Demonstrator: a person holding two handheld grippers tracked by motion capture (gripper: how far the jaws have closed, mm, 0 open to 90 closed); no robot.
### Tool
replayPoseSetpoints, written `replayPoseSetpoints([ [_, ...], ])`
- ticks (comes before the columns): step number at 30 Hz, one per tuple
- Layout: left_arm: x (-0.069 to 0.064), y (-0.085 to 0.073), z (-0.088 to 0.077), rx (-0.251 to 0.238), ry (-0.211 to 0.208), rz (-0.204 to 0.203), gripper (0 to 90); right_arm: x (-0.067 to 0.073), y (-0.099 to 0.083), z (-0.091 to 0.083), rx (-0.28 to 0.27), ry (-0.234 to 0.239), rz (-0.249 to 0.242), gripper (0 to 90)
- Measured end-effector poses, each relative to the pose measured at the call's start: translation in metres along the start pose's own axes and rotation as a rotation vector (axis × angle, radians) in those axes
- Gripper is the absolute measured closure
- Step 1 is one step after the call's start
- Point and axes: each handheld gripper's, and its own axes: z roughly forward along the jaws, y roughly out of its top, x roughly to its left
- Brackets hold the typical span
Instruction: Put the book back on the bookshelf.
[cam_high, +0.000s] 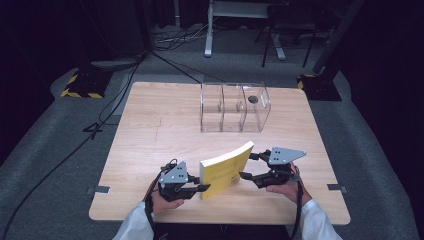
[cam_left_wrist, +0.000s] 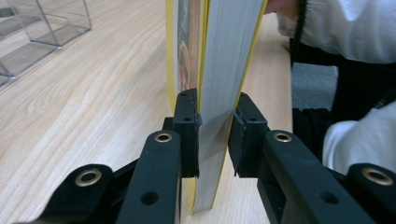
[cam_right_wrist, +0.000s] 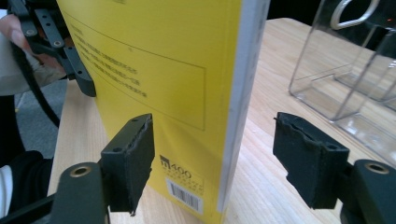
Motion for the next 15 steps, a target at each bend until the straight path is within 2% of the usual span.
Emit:
replayPoseSetpoints([
  [1, 0.000, 0.000, -0.001, -0.001, -0.008, 0.000, 75.5, 0.000, 0.001, 0.002, -0.001, 0.020, 0.000, 30.1],
  [5, 0.001, -0.002, -0.004, 0.002, -0.032, 0.004, 75.4, 0.000, 0.002, 0.009, 0.012, 0.043, -0.006, 29.7],
  [6, 0.002, -0.002, -0.004, 0.002, -0.032, 0.005, 75.4, 0.000, 0.003, 0.012, 0.020, 0.062, -0.003, 30.3],
  [8, 0.003, -0.003, -0.005, -0.006, -0.023, -0.004, 75.3, 0.002, 0.003, 0.014, 0.019, 0.070, -0.005, 32.5],
  [11, 0.005, -0.005, -0.005, -0.017, -0.008, -0.012, 75.3, 0.008, 0.001, 0.019, 0.049, 0.103, -0.043, 38.2],
  [13, 0.005, -0.006, -0.005, -0.026, 0.007, -0.009, 75.3, 0.012, 0.001, 0.021, 0.054, 0.075, -0.065, 39.2],
  [15, 0.005, -0.006, -0.006, -0.025, 0.023, -0.002, 75.2, 0.010, -0.001, 0.019, 0.036, 0.075, -0.054, 45.7],
])
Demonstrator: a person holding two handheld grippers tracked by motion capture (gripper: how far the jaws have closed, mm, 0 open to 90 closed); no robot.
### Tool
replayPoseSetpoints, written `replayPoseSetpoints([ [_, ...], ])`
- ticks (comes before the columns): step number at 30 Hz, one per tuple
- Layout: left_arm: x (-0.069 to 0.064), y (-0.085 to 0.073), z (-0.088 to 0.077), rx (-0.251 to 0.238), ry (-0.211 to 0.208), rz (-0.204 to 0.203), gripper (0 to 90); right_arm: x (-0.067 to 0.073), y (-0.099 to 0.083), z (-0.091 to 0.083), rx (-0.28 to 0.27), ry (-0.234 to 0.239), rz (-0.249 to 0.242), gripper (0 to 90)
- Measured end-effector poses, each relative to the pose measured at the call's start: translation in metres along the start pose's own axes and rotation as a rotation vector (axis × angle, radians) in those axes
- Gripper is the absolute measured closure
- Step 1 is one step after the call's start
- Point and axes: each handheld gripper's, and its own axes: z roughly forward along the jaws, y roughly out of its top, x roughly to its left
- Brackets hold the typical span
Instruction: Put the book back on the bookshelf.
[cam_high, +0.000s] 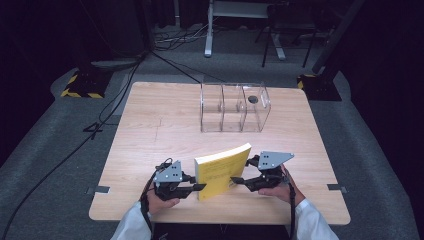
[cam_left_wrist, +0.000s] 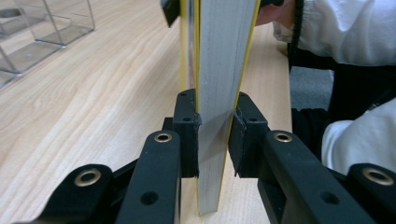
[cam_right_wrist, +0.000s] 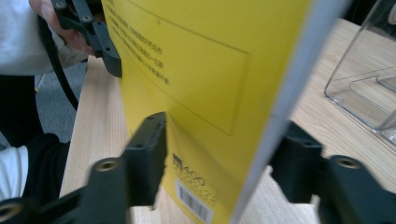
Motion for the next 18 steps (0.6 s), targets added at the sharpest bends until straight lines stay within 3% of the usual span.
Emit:
replayPoseSetpoints([
  [9, 0.006, 0.001, 0.001, -0.010, 0.066, -0.032, 67.7, 0.003, -0.008, -0.012, -0.029, 0.050, -0.042, 64.7],
  [13, 0.007, 0.003, 0.002, -0.005, 0.051, -0.030, 67.3, 0.007, -0.010, -0.015, -0.045, 0.066, -0.057, 67.9],
  [16, 0.008, 0.006, 0.003, 0.002, 0.010, -0.002, 69.3, 0.011, -0.009, -0.018, -0.052, 0.132, -0.080, 65.9],
  [18, 0.008, 0.007, 0.004, 0.006, 0.004, 0.003, 69.6, 0.013, -0.007, -0.018, -0.053, 0.139, -0.086, 64.9],
])
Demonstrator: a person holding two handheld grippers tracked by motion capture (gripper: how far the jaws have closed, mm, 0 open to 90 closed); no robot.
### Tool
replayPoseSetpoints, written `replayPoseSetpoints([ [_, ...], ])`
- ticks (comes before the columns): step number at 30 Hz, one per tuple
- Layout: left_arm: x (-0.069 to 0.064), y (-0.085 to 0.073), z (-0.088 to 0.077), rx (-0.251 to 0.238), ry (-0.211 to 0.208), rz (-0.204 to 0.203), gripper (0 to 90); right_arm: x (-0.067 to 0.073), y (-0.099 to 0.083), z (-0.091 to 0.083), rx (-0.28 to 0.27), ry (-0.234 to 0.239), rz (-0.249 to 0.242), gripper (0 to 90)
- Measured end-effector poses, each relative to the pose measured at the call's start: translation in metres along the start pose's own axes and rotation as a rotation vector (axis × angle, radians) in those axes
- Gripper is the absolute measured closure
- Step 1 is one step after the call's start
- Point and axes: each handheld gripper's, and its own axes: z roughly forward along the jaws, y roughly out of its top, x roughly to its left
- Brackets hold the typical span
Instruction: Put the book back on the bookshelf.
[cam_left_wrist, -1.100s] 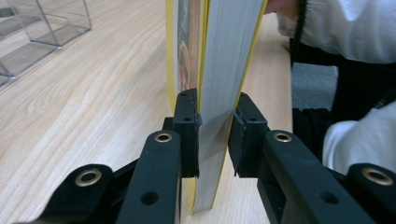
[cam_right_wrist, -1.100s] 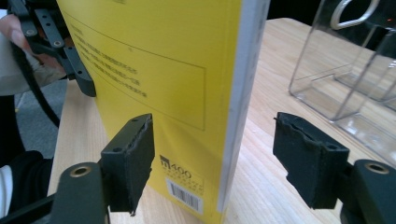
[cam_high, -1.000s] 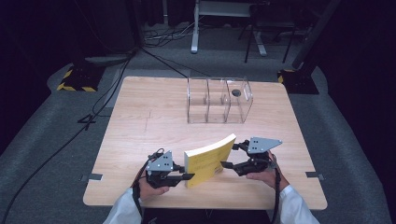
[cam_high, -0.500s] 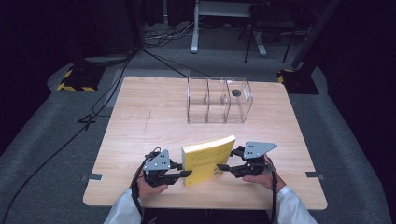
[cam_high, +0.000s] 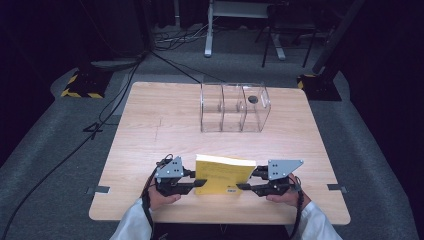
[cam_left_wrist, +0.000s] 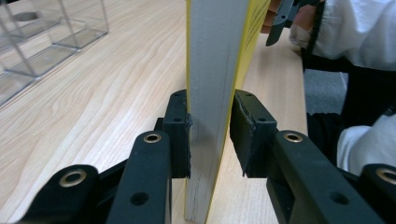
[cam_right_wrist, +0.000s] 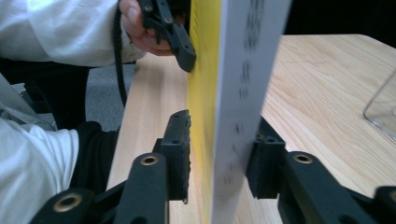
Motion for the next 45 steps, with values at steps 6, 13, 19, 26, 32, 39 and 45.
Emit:
replayPoseSetpoints([
  [6, 0.001, 0.003, 0.007, -0.011, 0.021, -0.016, 68.1, 0.002, 0.006, 0.006, 0.010, -0.042, 0.003, 65.2],
  [13, 0.004, 0.006, 0.012, -0.033, 0.054, -0.029, 64.9, -0.002, -0.003, 0.011, -0.020, -0.052, 0.052, 70.4],
  [19, 0.007, 0.008, 0.018, -0.046, 0.070, -0.042, 60.6, -0.001, -0.007, 0.013, 0.000, -0.097, 0.045, 75.4],
  [26, 0.007, 0.008, 0.020, -0.022, 0.106, -0.035, 57.4, 0.001, -0.007, 0.016, -0.009, -0.127, 0.063, 76.0],
  [32, 0.007, 0.006, 0.016, -0.008, 0.162, -0.041, 54.2, 0.002, -0.008, 0.017, -0.013, -0.155, 0.074, 76.1],
  [39, 0.010, -0.006, -0.001, 0.019, 0.246, -0.076, 48.4, 0.000, -0.010, 0.014, -0.029, -0.192, 0.107, 76.3],
  [45, 0.010, -0.025, -0.017, 0.094, 0.311, -0.116, 41.7, -0.005, -0.014, 0.008, -0.037, -0.217, 0.128, 76.3],
])
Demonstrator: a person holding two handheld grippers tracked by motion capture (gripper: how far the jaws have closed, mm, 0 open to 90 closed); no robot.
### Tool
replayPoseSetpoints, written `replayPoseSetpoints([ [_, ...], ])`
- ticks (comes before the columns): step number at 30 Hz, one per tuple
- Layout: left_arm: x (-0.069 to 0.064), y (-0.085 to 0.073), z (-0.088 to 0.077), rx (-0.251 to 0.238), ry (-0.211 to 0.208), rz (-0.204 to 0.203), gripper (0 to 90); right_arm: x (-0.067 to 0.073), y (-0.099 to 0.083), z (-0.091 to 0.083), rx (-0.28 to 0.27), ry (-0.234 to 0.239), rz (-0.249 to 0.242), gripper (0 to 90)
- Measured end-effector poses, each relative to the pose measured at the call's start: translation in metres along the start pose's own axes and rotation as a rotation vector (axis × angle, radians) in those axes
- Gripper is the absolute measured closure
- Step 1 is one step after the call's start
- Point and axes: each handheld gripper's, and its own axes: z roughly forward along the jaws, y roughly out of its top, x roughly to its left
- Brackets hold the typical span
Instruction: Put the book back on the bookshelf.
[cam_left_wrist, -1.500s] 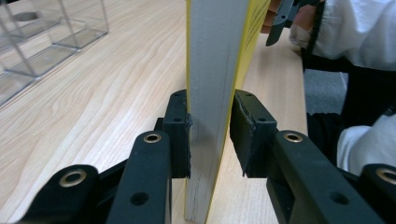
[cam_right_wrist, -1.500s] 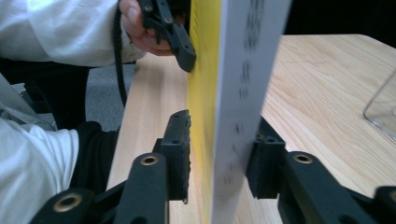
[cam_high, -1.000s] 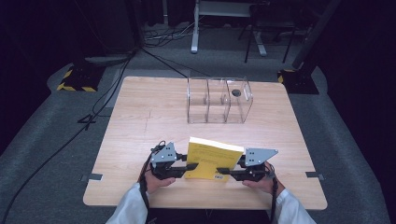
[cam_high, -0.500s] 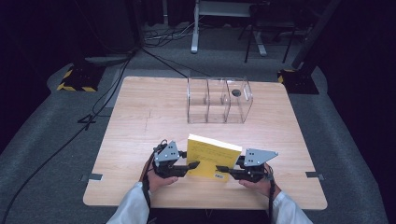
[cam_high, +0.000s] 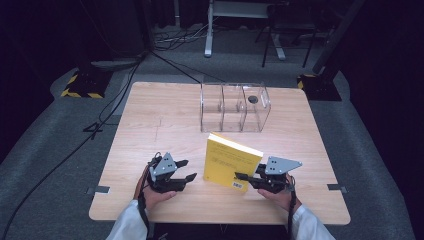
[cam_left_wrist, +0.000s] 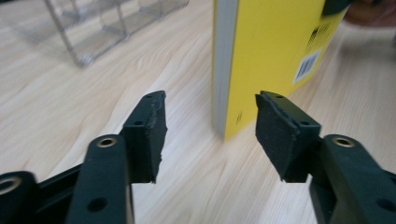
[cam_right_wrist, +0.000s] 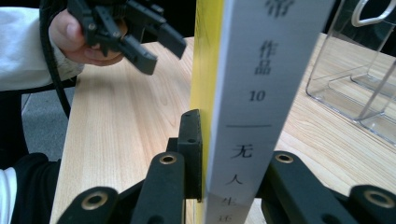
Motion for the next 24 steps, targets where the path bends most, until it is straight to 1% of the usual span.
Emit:
replayPoseSetpoints([
  [3, 0.003, -0.010, -0.003, 0.045, 0.018, -0.013, 37.8, -0.003, -0.001, -0.002, -0.003, -0.002, 0.002, 76.3],
  [5, 0.004, -0.017, -0.006, 0.077, 0.047, -0.020, 34.9, -0.005, -0.002, -0.004, -0.002, -0.003, 0.005, 76.2],
  [6, 0.004, -0.017, -0.006, 0.077, 0.047, -0.020, 32.5, -0.006, -0.002, -0.005, -0.005, -0.007, 0.009, 76.2],
  [7, 0.006, -0.022, -0.008, 0.094, 0.056, -0.036, 31.1, -0.006, -0.003, -0.006, -0.005, -0.009, 0.011, 76.3],
  [8, 0.006, -0.022, -0.008, 0.094, 0.056, -0.036, 29.1, -0.006, -0.003, -0.006, -0.005, -0.009, 0.011, 76.3],
  [9, 0.008, -0.027, -0.009, 0.121, 0.078, -0.042, 27.0, -0.007, -0.003, -0.007, -0.003, -0.016, 0.008, 76.3],
  [10, 0.008, -0.029, -0.010, 0.134, 0.083, -0.052, 25.4, -0.008, -0.003, -0.008, -0.005, -0.018, 0.011, 76.2],
  [11, 0.008, -0.029, -0.010, 0.134, 0.083, -0.052, 23.6, -0.008, -0.003, -0.008, -0.006, -0.019, 0.014, 76.3],
  [12, 0.010, -0.034, -0.010, 0.151, 0.117, -0.066, 22.2, -0.009, -0.004, -0.009, -0.005, -0.021, 0.016, 76.2],
  [13, 0.012, -0.036, -0.009, 0.166, 0.139, -0.090, 20.8, -0.009, -0.004, -0.009, -0.005, -0.023, 0.015, 76.2],
  [14, 0.012, -0.036, -0.009, 0.166, 0.139, -0.090, 19.0, -0.009, -0.004, -0.009, -0.005, -0.023, 0.015, 76.2],
  [15, 0.013, -0.039, -0.009, 0.183, 0.156, -0.111, 19.0, -0.010, -0.004, -0.010, -0.006, -0.028, 0.016, 76.2],
  [16, 0.014, -0.041, -0.009, 0.191, 0.174, -0.116, 18.5, -0.010, -0.004, -0.010, -0.006, -0.029, 0.014, 76.2],
  [18, 0.016, -0.045, -0.008, 0.205, 0.180, -0.125, 17.4, -0.011, -0.005, -0.012, -0.008, -0.037, 0.014, 76.3],
  [19, 0.016, -0.046, -0.008, 0.213, 0.175, -0.136, 17.1, -0.012, -0.005, -0.012, -0.007, -0.040, 0.015, 76.3],
  [20, 0.017, -0.047, -0.008, 0.221, 0.177, -0.134, 17.0, -0.013, -0.005, -0.013, -0.007, -0.046, 0.016, 76.2],
  [21, 0.017, -0.048, -0.007, 0.222, 0.189, -0.135, 17.1, -0.013, -0.005, -0.014, -0.007, -0.049, 0.017, 76.2],
  [22, 0.016, -0.049, -0.006, 0.217, 0.187, -0.159, 17.0, -0.014, -0.006, -0.014, -0.008, -0.052, 0.019, 76.2],
  [24, 0.017, -0.051, -0.006, 0.218, 0.194, -0.165, 17.0, -0.015, -0.006, -0.016, -0.006, -0.064, 0.021, 76.2],
])
